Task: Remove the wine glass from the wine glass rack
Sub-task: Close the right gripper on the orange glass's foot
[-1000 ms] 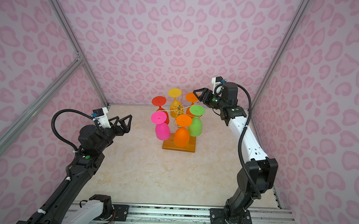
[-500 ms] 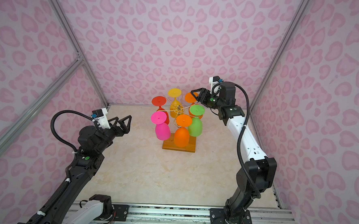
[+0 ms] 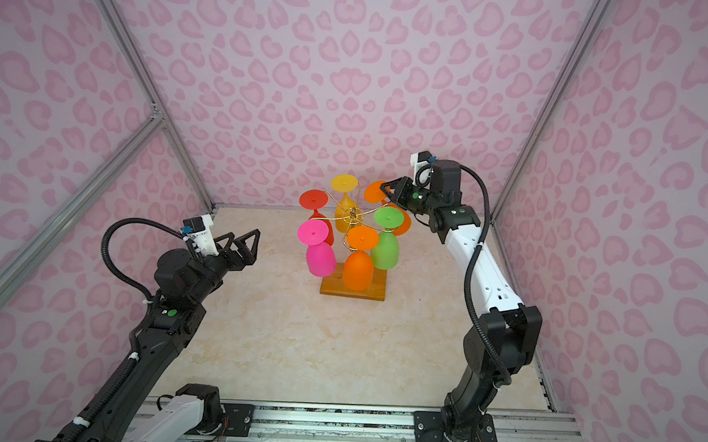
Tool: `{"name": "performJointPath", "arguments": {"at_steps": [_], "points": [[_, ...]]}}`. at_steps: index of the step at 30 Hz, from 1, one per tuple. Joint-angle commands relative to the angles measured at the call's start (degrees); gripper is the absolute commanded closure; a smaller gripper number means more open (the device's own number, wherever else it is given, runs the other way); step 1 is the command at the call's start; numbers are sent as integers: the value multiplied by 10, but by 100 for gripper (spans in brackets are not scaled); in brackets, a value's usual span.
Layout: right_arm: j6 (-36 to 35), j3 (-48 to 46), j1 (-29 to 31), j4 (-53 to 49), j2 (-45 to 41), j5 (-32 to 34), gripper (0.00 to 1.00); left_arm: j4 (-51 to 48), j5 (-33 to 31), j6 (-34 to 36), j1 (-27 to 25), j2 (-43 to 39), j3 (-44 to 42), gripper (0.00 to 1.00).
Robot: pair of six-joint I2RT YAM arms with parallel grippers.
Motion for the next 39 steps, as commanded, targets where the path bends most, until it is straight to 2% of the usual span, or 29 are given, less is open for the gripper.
{"name": "performJointPath", "arguments": {"at_steps": [1,8,17,28,39], "points": [[3,2,0,8,5,4,89,7,-4,8,0,-4,-3,3],[35,-1,-5,37,0,-16,100,7,-4,8,0,-7,-7,3],[97,-35,-28,107,-7,-48,100,3,-4,9,0,-9,-5,3],[128,-89,-50,156,-41,-69,100,1,-4,8,1,-10,-4,3],[122,-119,-51,149,-71,-77,100,0,-5,9,1,-12,-4,3]]}}
